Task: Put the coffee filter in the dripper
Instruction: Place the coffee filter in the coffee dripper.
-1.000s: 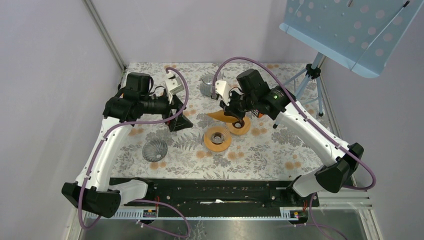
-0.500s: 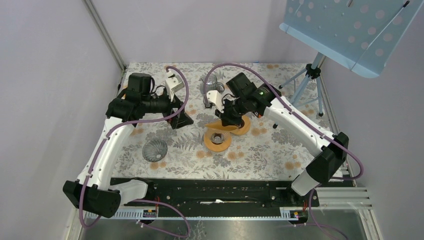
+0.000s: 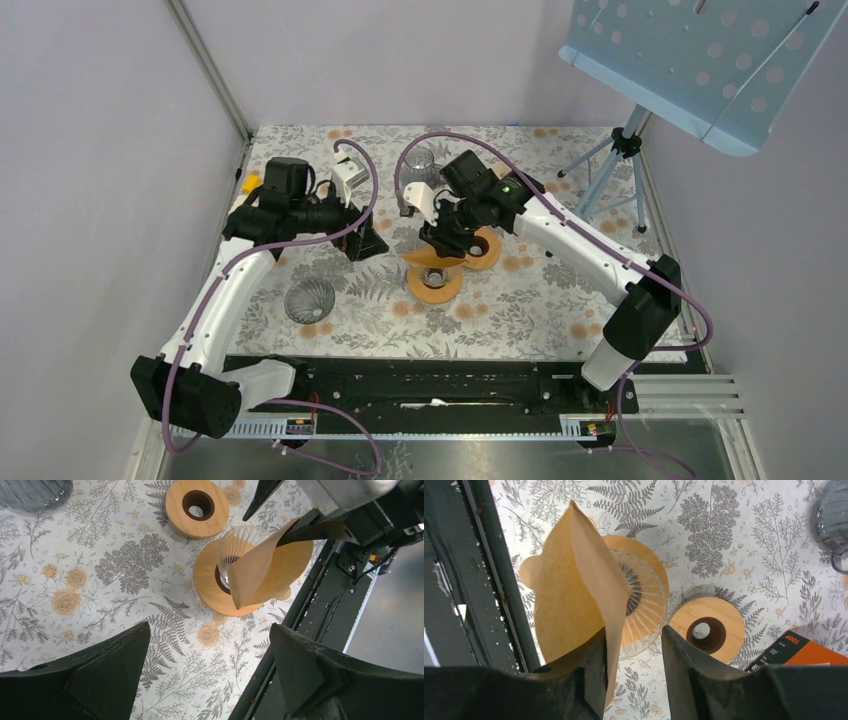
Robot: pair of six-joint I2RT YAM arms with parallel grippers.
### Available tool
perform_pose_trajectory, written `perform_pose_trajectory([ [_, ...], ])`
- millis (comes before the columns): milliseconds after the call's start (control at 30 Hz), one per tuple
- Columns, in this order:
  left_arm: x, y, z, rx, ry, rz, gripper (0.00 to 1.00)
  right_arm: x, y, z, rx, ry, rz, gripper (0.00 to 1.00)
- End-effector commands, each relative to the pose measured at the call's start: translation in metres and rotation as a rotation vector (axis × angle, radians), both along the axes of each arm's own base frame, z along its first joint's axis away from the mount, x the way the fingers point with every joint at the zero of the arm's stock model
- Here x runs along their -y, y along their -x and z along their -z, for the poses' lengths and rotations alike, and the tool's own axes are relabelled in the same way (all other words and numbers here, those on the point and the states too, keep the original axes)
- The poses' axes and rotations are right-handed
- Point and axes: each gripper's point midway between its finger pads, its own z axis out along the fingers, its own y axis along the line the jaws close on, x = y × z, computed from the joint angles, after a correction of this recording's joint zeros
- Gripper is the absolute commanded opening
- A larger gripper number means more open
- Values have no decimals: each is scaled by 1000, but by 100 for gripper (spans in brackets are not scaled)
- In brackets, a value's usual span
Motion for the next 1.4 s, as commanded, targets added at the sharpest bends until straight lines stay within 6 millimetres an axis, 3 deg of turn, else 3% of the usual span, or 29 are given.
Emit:
perform_pose_trajectory([
  [0,2,-8,-12,42,49,-39,99,4,-7,-8,52,-19,71,51],
  [233,16,-13,-17,-20,133,-47,99,19,-2,-10,-56,-88,152,68],
  [400,29,-13,-12,-52,148,-35,99,29,0,-9,-132,-118,188,72],
  [933,71,-21,11,-18,17,-39,96,28,-4,13,-220,-115,231,73],
  [1367,72,-30,43,4,-45,-48,95,26,-8,33,-254,-88,244,73],
])
